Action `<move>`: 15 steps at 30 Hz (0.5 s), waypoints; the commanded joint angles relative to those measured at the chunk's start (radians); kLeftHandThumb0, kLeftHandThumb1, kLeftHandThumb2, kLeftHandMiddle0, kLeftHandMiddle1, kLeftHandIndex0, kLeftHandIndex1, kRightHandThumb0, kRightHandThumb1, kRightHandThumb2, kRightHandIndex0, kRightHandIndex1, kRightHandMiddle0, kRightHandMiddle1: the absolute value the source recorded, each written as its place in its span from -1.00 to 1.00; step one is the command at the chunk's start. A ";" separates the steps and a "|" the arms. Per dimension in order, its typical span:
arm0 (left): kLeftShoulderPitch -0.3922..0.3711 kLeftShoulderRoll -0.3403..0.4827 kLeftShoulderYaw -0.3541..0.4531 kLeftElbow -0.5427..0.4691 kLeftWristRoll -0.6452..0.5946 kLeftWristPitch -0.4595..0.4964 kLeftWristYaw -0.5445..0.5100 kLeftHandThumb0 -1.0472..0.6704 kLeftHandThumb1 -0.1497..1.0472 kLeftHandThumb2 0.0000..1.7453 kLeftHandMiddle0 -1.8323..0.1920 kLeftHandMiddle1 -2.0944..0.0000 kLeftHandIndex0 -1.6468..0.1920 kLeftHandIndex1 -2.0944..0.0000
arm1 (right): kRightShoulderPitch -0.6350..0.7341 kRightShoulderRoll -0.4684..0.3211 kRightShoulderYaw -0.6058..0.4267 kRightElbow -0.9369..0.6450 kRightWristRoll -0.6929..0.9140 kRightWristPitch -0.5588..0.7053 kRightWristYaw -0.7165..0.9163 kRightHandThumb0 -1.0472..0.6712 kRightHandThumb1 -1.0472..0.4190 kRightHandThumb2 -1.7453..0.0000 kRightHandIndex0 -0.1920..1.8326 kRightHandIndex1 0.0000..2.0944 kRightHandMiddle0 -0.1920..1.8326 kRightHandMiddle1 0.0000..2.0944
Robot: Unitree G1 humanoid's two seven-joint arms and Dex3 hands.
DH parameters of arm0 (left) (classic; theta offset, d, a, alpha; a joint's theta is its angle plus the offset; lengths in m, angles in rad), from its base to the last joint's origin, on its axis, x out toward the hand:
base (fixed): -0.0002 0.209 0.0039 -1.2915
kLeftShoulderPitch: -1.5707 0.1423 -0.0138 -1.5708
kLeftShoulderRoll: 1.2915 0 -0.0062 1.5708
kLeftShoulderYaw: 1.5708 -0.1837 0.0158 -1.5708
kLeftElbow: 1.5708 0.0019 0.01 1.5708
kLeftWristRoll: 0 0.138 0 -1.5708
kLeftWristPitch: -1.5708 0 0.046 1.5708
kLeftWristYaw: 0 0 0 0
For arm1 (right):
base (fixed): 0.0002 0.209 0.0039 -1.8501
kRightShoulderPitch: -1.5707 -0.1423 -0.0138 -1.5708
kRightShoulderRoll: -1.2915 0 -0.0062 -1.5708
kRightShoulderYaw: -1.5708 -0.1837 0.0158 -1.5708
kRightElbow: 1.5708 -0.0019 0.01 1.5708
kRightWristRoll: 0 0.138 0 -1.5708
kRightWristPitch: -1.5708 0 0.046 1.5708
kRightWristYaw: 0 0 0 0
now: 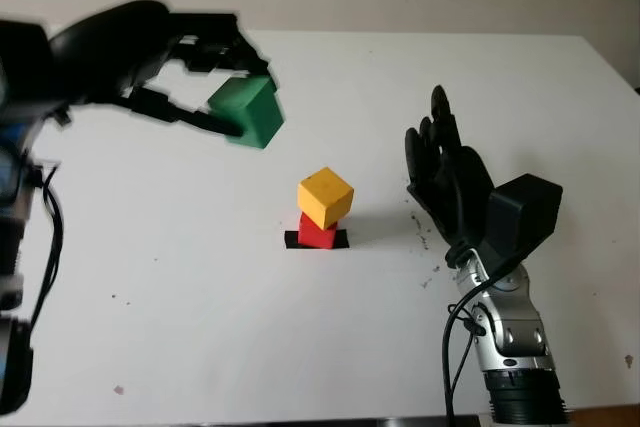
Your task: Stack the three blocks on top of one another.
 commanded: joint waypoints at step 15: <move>-0.141 -0.147 -0.136 0.184 0.141 -0.179 0.008 -0.26 0.88 -0.94 0.42 0.96 0.31 -0.23 | -0.005 0.000 0.003 0.024 -0.004 -0.050 0.002 -0.53 -1.00 0.24 -1.00 -1.00 -1.00 -1.00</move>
